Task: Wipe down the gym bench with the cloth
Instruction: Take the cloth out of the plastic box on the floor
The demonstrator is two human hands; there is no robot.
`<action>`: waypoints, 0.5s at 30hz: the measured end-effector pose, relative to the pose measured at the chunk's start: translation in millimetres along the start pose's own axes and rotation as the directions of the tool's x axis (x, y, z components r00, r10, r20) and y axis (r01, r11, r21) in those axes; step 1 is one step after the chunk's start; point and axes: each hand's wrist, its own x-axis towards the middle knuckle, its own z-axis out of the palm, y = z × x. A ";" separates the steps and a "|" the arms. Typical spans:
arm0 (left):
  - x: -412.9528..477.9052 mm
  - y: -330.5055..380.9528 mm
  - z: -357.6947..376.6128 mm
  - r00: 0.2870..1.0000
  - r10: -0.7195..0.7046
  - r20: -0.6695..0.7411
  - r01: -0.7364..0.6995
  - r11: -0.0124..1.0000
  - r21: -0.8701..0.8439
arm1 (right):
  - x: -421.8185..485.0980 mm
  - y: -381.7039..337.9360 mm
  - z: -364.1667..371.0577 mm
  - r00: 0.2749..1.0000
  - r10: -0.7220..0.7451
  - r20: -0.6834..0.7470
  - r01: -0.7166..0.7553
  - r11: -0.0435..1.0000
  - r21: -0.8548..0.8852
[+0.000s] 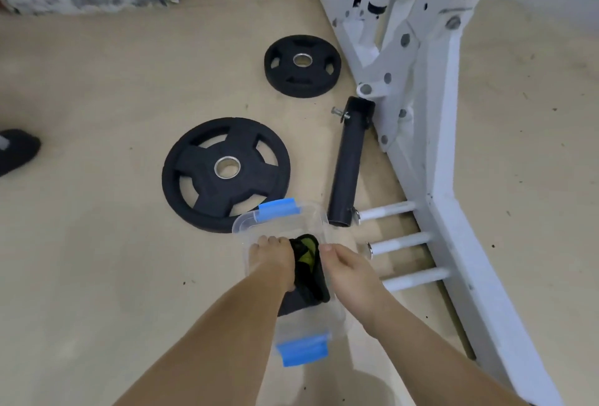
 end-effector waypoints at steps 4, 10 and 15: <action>-4.9 4.0 -9.8 0.997 0.073 -0.005 -0.072 0.996 0.049 | -6.1 -3.8 -9.9 0.999 0.029 0.042 -0.037 0.981 0.191; -100.5 -5.0 -101.2 0.997 0.052 0.057 -0.035 0.964 -0.264 | -87.2 -40.6 -44.0 0.987 0.065 -0.144 -0.021 0.958 0.287; -256.6 11.0 -236.3 0.977 0.188 0.099 -0.108 0.840 -0.533 | -229.6 -92.2 -109.4 0.969 0.246 0.039 -0.238 0.868 0.435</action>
